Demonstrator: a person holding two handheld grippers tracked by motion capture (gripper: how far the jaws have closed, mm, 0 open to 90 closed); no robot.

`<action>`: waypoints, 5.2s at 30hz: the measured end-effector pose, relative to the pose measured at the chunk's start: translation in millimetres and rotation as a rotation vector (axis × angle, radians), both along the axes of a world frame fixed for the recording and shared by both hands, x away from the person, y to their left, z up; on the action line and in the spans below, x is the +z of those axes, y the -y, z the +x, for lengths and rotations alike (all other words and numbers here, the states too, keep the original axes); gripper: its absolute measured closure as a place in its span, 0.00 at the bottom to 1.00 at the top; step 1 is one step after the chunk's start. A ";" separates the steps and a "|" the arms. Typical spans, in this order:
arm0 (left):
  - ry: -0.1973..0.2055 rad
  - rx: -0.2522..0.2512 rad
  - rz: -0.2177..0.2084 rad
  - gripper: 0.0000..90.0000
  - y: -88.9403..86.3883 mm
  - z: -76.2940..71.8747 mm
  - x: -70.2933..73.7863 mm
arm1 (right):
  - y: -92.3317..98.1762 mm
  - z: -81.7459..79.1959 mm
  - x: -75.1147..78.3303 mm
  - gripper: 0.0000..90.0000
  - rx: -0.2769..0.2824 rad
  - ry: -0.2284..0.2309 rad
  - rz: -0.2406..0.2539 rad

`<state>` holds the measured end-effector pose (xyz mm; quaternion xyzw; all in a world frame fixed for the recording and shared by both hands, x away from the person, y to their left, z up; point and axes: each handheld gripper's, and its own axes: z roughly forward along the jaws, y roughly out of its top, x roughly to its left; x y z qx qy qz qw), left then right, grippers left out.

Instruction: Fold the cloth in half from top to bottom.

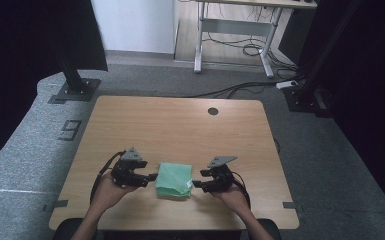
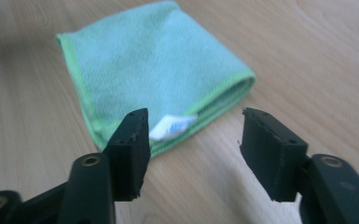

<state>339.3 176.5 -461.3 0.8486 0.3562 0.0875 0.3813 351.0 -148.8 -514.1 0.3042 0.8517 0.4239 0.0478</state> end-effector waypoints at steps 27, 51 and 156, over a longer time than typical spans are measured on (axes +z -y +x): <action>-0.045 0.091 0.109 0.18 20.3 7.8 -73.4 | -39.8 -6.6 -11.5 0.26 -0.047 0.051 -0.082; 0.026 0.208 0.024 0.19 18.4 48.4 -52.9 | -31.1 -15.4 -30.9 0.23 -0.047 0.038 -0.165; 0.000 0.213 0.110 0.00 33.3 108.5 -81.7 | -13.9 78.5 -30.1 0.26 -0.266 0.021 -0.157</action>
